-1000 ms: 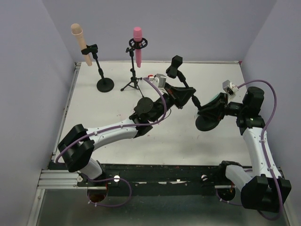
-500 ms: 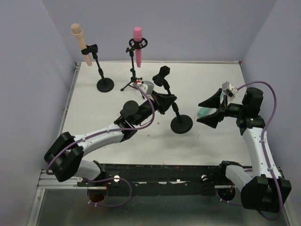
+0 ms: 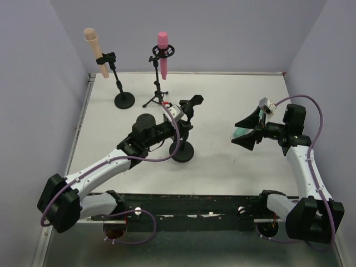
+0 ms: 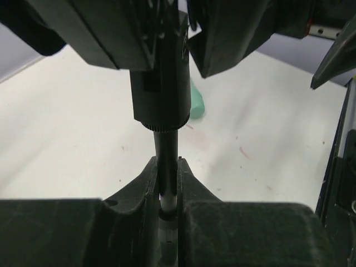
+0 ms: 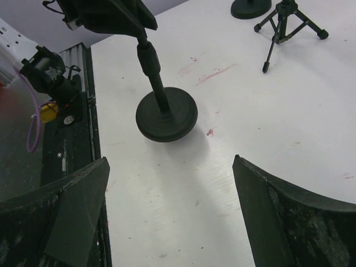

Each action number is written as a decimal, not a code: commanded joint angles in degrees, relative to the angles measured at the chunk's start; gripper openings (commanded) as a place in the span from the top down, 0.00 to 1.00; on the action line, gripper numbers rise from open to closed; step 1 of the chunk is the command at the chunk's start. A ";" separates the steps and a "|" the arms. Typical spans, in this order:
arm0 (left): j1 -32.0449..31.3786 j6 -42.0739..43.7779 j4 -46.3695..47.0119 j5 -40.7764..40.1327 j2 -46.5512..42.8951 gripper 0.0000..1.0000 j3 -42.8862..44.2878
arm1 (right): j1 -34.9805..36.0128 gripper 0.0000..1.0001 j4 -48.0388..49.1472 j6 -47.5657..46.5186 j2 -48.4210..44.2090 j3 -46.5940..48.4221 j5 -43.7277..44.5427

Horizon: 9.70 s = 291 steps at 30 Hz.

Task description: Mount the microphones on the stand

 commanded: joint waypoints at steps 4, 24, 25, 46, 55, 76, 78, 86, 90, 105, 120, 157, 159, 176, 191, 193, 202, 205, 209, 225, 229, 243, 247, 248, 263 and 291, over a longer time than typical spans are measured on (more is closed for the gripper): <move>2.30 4.55 5.71 5.90 1.98 1.00 -2.30 | -0.39 0.00 -2.92 -3.50 0.66 1.90 2.40; 2.82 -1.17 27.35 5.03 4.36 0.66 -15.40 | -0.39 0.00 -7.22 -7.54 1.54 3.13 2.22; 2.82 -1.87 27.00 4.16 3.58 0.59 -15.84 | -0.47 0.00 -7.49 -7.71 1.63 3.22 2.31; 2.82 1.27 -30.46 -10.18 -40.98 0.02 -8.64 | -0.47 0.00 -38.60 -63.85 14.44 14.02 28.65; 2.82 8.85 -37.43 -12.20 -43.98 0.02 -10.31 | -0.30 0.00 -43.54 -84.27 33.60 27.47 48.26; 3.00 9.81 -37.34 -12.64 -44.59 0.02 -11.36 | 2.69 0.20 -33.07 -82.51 58.31 42.24 62.07; 3.09 9.90 -37.25 -12.90 -44.51 0.02 -11.36 | 2.69 0.23 -32.80 -81.64 59.02 42.42 63.21; 3.53 9.90 -37.08 -12.37 -44.33 0.02 -11.45 | 2.78 0.44 -33.42 -73.83 58.76 41.89 66.47; 3.61 9.81 -37.08 -12.20 -44.68 0.02 -11.45 | 2.69 0.70 -34.91 -66.53 58.67 41.80 67.09; 3.53 9.11 -36.64 -11.49 -46.18 0.02 -11.71 | 2.60 0.54 -30.44 -46.04 53.57 27.14 66.03; 3.61 8.85 -35.67 -9.13 -46.88 0.02 -12.50 | 0.49 0.50 -27.62 -42.87 49.71 20.45 61.91; 4.14 16.84 -24.26 8.72 -19.55 0.02 5.52 | -0.91 0.99 -50.38 -44.45 10.51 16.67 -1.99; 4.14 18.33 -21.89 8.90 -18.32 0.02 4.90 | -0.83 1.00 -51.78 -46.20 10.24 16.67 -1.82; 4.41 18.52 -12.91 8.46 -14.19 0.10 0.51 | -0.47 0.99 -61.10 -56.32 10.42 18.25 -2.17; 4.41 15.88 -11.50 10.56 -13.22 0.51 0.07 | 0.23 1.00 -63.13 -59.48 12.00 18.34 -1.65; 4.41 15.62 -11.32 10.92 -12.96 0.67 0.07 | 0.14 1.00 -63.13 -60.79 12.35 18.60 -0.68; 4.85 14.30 -10.80 12.85 -12.51 0.76 -0.63 | 7.68 0.99 -63.12 -66.68 20.16 31.06 2.22; 4.93 13.77 -10.27 13.55 -12.78 0.77 -1.16 | 13.83 0.99 -60.33 -65.74 23.94 37.21 1.70; 5.02 13.68 -10.27 14.78 -12.52 0.77 -1.08 | 18.94 1.00 -56.19 -60.64 30.61 46.79 1.60; 5.46 12.71 -9.74 17.25 -11.99 0.80 -1.25 | 36.79 0.99 -49.15 -49.99 39.07 53.76 11.98; 5.64 12.89 -10.09 16.98 -12.43 0.80 -1.25 | 36.88 0.99 -48.01 -48.06 38.19 53.41 13.29; 6.43 14.82 -17.73 18.04 -14.71 0.80 0.42 | 36.96 1.00 -43.87 -42.43 31.25 52.87 24.88; 6.69 15.00 -19.14 19.18 -14.63 0.80 1.38 | 37.67 0.99 -46.50 -44.36 31.95 55.86 29.19; 6.78 14.91 -19.32 19.53 -14.54 0.80 1.65 | 38.28 0.99 -47.38 -44.98 32.21 56.65 29.99; 7.75 15.18 -21.08 19.80 -13.83 0.80 2.88 | 44.61 1.00 -49.06 -46.47 32.13 57.10 40.98; 7.84 13.24 -26.35 11.28 -30.25 0.02 -3.44 | 44.61 0.18 -45.46 -34.96 31.59 62.36 31.77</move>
